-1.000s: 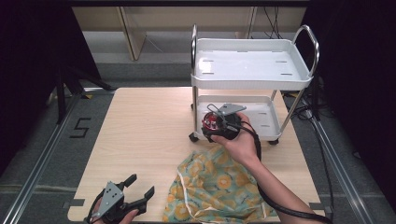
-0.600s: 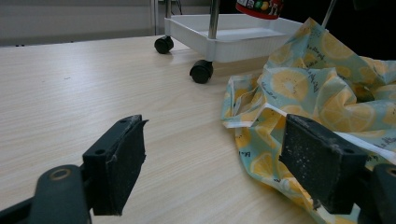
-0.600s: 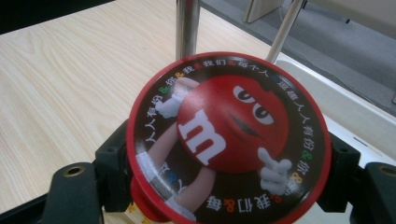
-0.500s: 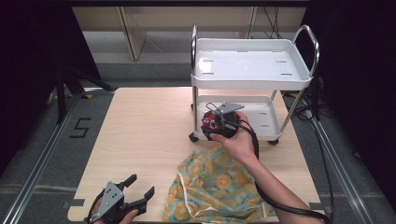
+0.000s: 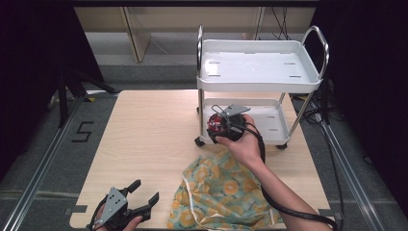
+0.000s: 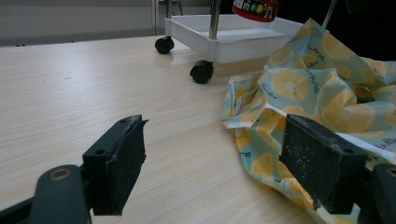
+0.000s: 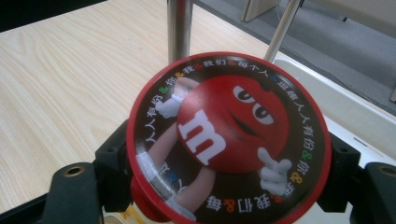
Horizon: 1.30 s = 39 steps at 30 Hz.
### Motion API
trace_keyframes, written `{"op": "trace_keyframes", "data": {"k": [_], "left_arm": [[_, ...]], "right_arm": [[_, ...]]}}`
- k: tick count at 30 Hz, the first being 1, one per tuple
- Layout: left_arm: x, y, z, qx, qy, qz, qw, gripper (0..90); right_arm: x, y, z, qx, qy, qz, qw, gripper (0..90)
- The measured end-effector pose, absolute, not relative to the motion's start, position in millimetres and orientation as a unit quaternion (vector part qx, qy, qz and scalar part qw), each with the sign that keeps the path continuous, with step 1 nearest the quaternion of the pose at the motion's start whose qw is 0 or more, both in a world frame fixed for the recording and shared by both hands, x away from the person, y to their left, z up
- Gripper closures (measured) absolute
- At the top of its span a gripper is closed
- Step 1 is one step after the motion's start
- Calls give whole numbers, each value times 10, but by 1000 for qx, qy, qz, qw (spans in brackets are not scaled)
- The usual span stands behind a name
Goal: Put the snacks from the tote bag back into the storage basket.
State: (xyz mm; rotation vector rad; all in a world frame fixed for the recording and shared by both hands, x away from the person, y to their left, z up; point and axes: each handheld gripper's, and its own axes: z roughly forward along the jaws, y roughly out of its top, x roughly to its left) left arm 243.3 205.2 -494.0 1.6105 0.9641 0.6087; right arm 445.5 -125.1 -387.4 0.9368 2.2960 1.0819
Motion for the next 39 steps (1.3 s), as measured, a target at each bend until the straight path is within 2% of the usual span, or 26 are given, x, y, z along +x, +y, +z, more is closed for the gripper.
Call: {"op": "trace_keyframes", "data": {"k": [5,9,11,13,15,20,22,24,26,39], "left_arm": [[2427,2047,-4938,678,413,257,551,211],[2427,2050,-4937,679,412,257,550,212],[2431,2049,-4941,678,410,257,554,211],[2434,2048,-4944,677,408,257,556,212],[2435,2050,-4943,677,407,257,556,212],[2437,2050,-4945,676,408,257,557,212],[2435,2051,-4943,677,408,257,556,212],[2430,2052,-4940,678,409,258,554,212],[2435,2049,-4944,677,408,257,556,212],[2441,2060,-4944,676,407,258,557,213]], "right_arm": [[4467,-1242,-3877,339,828,392,212,264],[4504,-1249,-3893,331,829,387,230,264],[4498,-1234,-3897,344,825,392,217,264],[4522,-1246,-3913,337,825,392,230,264],[4517,-1253,-3900,341,828,389,216,264],[4543,-1248,-3903,342,824,390,229,264],[4540,-1255,-3893,348,825,389,218,264],[4588,-1282,-3901,318,830,388,242,264],[4548,-1269,-3895,351,824,390,215,264],[4614,-1282,-3913,346,822,385,239,264]]}}
